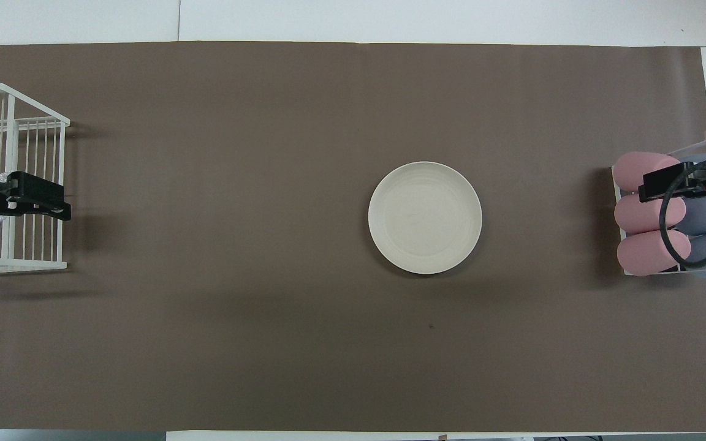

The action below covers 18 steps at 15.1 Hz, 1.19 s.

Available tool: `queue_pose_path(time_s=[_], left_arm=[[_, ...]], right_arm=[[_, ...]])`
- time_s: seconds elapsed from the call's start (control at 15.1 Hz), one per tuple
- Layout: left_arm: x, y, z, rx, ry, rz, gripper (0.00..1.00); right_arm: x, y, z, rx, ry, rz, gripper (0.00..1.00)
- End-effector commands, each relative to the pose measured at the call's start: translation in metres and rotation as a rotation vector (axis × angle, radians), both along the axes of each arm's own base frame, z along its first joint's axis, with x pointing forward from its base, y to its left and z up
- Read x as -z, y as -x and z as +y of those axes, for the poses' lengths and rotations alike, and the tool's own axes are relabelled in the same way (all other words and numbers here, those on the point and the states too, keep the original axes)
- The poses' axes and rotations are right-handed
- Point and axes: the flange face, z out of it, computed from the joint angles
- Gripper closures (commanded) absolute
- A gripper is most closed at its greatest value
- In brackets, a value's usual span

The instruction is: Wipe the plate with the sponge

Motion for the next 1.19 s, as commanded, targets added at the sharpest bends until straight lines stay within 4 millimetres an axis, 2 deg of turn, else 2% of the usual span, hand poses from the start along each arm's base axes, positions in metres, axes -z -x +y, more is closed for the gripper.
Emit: queue_pose_path(time_s=[0.0, 0.2, 0.4, 0.53, 0.73, 0.79, 0.93, 1.12], left_arm=[[0.021, 0.006, -0.014, 0.04, -0.137, 0.001, 0.0], [0.053, -0.007, -0.024, 0.063, -0.313, 0.023, 0.0], [0.104, -0.025, -0.023, 0.143, -0.51, 0.027, 0.0], [0.132, -0.037, -0.014, 0.165, -0.607, 0.019, 0.0], [0.166, -0.04, 0.002, 0.214, -0.691, -0.003, 0.0], [0.171, -0.04, 0.01, 0.227, -0.724, -0.005, 0.0], [0.18, -0.039, 0.016, 0.257, -0.768, -0.005, 0.0], [0.182, -0.038, 0.033, 0.258, -0.802, -0.009, 0.0]], right_arm=[[-0.001, 0.001, 0.001, 0.059, 0.018, 0.007, 0.0], [0.0, 0.002, 0.001, 0.138, 0.02, 0.017, 0.0], [0.004, 0.006, 0.001, 0.273, 0.019, 0.028, 0.0], [0.004, 0.007, 0.001, 0.356, 0.017, 0.03, 0.0], [0.006, 0.009, 0.001, 0.491, 0.022, 0.037, 0.0], [0.007, 0.01, 0.001, 0.544, 0.025, 0.04, 0.0], [0.01, 0.013, 0.001, 0.674, 0.029, 0.046, 0.0], [0.015, 0.018, 0.003, 0.873, 0.042, 0.058, 0.0]])
